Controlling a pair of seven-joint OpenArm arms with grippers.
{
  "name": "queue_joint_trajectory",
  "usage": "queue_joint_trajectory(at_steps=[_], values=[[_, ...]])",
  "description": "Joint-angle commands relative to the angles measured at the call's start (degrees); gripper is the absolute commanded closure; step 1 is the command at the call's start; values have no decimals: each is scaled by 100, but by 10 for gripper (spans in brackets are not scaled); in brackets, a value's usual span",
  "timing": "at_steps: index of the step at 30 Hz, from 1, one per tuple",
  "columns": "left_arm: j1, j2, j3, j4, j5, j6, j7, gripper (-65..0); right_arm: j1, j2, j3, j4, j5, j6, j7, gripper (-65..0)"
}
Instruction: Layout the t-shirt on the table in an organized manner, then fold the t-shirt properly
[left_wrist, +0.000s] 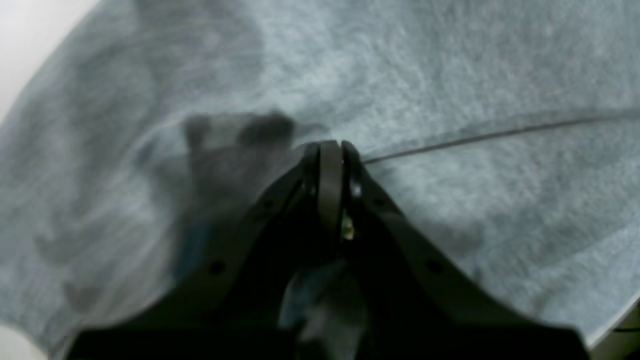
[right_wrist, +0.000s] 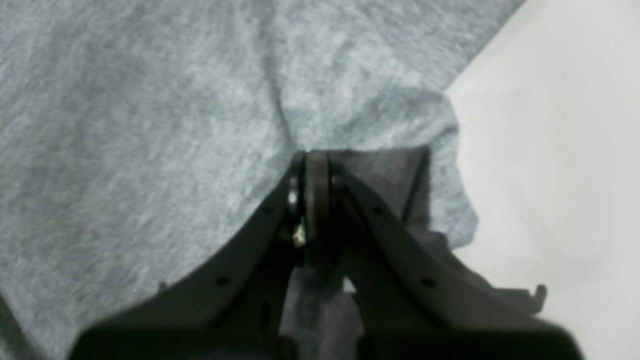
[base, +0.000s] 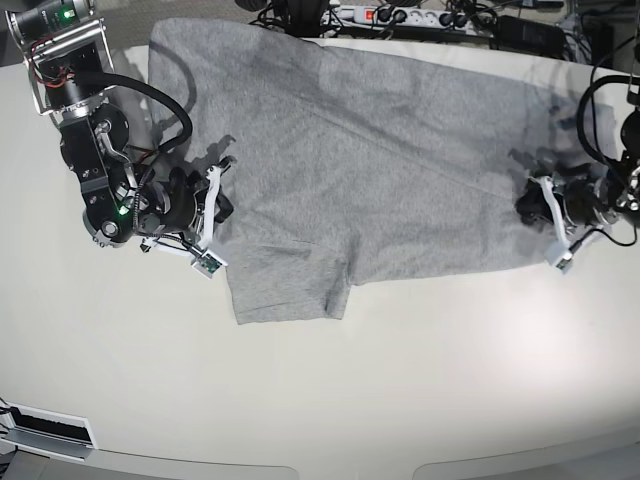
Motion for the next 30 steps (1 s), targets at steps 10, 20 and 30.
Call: queue_joint_trajectory(at_steps=[10,20,30], values=[[-103,426,52,-184,356,-11,-341,0,92,42,26,66,66,2,90,0],[-483,509,52,-306,1257,1213,-984,0,111,46,26,66,-793,-656,586,0],[-1917,595,50,-304,977,1305,-544,0,955,72,37,74,-1381,-2061,221,0]])
